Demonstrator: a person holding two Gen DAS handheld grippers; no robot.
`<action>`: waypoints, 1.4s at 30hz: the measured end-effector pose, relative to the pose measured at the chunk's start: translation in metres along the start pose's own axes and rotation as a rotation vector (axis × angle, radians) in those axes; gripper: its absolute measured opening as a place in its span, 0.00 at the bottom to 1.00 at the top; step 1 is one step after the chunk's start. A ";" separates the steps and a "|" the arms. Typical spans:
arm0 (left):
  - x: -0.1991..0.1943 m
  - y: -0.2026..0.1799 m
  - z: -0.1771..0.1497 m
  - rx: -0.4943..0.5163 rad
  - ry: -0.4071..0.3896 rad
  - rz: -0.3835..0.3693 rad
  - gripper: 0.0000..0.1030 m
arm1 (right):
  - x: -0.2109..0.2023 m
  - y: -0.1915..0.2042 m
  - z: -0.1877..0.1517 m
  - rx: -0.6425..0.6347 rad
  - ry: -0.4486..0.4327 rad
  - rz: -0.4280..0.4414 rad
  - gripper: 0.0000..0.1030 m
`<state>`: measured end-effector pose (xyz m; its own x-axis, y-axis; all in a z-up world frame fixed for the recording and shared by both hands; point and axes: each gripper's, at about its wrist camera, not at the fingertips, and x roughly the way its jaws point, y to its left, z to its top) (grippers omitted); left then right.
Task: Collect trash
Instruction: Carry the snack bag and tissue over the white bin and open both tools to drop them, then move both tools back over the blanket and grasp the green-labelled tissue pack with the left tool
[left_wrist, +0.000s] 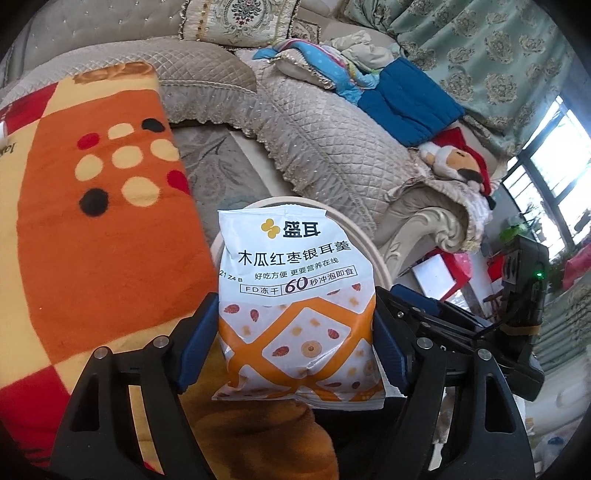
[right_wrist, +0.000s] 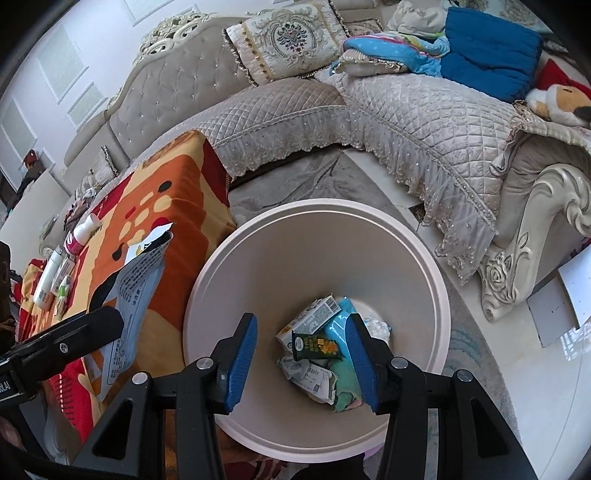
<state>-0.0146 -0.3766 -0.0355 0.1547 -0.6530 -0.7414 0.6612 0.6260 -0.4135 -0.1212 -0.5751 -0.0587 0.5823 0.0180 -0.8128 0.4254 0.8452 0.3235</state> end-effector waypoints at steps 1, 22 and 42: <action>-0.001 0.000 0.000 -0.001 -0.002 -0.008 0.76 | -0.001 -0.001 0.001 0.003 -0.002 -0.001 0.46; -0.016 -0.008 0.005 0.007 -0.032 -0.104 0.83 | -0.011 -0.007 0.005 0.027 -0.026 -0.018 0.46; -0.062 0.041 -0.016 0.001 -0.169 0.195 0.82 | -0.002 0.051 -0.001 -0.076 -0.009 0.047 0.47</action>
<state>-0.0082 -0.3037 -0.0154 0.3998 -0.5819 -0.7082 0.6077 0.7467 -0.2704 -0.1012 -0.5314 -0.0404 0.6067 0.0546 -0.7931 0.3439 0.8814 0.3238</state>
